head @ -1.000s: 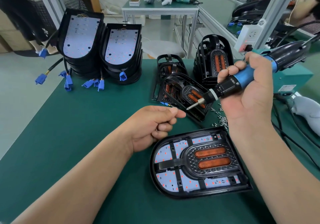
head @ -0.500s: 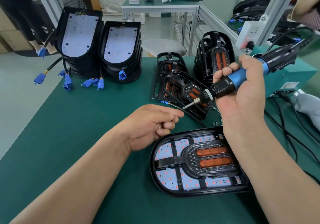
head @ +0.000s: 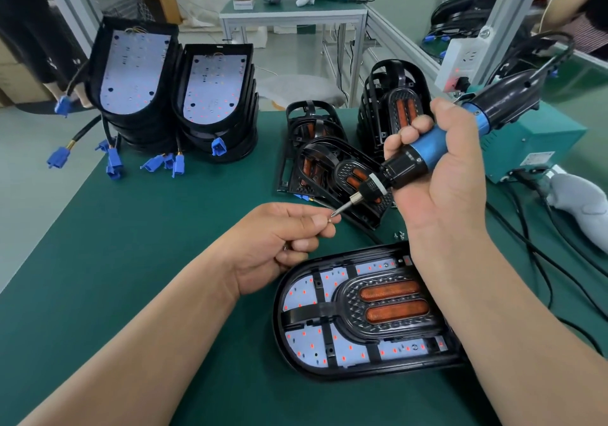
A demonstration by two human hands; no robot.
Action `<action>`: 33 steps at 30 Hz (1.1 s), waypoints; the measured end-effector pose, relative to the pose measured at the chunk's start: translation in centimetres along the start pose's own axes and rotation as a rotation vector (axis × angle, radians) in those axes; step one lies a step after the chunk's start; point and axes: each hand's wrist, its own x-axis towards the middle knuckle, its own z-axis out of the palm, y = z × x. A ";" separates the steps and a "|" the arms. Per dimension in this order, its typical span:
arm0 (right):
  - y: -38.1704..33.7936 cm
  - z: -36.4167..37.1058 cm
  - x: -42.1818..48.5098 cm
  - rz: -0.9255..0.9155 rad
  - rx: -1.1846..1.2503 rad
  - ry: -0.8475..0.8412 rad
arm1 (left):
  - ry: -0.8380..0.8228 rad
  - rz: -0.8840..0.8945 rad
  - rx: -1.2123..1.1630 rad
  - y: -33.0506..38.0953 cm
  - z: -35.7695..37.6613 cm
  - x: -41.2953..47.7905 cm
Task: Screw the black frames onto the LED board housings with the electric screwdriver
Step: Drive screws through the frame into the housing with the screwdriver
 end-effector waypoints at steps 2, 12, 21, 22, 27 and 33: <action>0.0 0.0 -0.1 -0.003 -0.009 -0.007 | 0.004 -0.004 -0.008 0.0 0.0 0.0; 0.0 0.0 -0.3 -0.007 -0.038 -0.023 | 0.022 -0.003 -0.004 0.2 0.2 0.1; 0.1 -0.1 -0.4 -0.006 -0.065 -0.027 | 0.017 0.009 0.012 0.1 0.0 0.2; 0.1 0.0 -0.4 -0.005 -0.066 -0.031 | 0.016 0.011 0.010 0.1 0.0 0.3; 0.2 -0.1 -0.1 0.003 -0.117 -0.053 | 0.052 0.025 0.030 -0.1 0.2 0.3; 0.4 -0.3 0.0 -0.003 -0.132 0.005 | 0.076 0.048 0.023 -0.2 0.3 0.3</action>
